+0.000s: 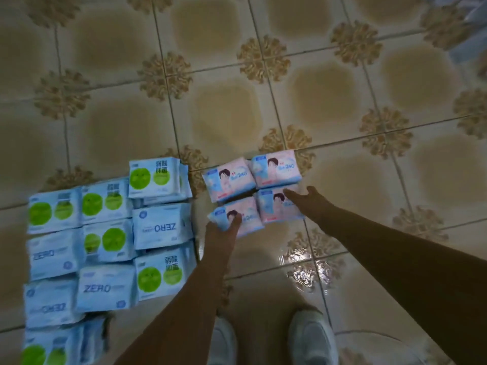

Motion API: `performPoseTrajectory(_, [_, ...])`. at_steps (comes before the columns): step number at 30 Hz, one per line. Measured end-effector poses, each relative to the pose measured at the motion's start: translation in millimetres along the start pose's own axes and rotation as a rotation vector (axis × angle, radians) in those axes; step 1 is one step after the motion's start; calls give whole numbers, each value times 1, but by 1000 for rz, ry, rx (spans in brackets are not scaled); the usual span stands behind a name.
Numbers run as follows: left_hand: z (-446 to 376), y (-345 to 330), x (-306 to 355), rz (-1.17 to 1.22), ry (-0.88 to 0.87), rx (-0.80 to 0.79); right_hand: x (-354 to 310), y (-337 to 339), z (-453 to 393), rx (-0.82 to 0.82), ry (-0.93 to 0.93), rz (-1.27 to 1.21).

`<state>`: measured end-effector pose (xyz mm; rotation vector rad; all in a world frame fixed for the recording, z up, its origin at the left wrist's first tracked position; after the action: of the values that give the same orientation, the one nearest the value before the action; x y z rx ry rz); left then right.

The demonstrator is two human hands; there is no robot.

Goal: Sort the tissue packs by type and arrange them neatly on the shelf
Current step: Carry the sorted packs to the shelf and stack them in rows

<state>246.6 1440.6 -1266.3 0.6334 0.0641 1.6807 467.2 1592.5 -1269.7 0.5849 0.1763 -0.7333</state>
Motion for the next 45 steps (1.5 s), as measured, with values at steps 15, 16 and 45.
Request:
performPoseTrajectory(15, [163, 72, 55, 546, 147, -203, -109, 75, 179, -47, 33, -290])
performPoseTrajectory(16, [185, 92, 85, 561, 124, -196, -136, 93, 205, -45, 44, -312])
performPoseTrajectory(45, [1055, 787, 68, 926, -1000, 561, -543, 66, 1264, -879, 1239, -380])
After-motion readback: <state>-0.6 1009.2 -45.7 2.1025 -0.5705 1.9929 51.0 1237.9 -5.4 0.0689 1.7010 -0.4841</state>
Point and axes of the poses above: each hand's wrist, its own z-axis away from the middle knuckle, its own y-axis out of the back of the hand, x = y × z, the point moved 9 cm from there along -z, towards the middle knuckle, and after that the axes turned 2 degrees about y, right-handed, at the moved point
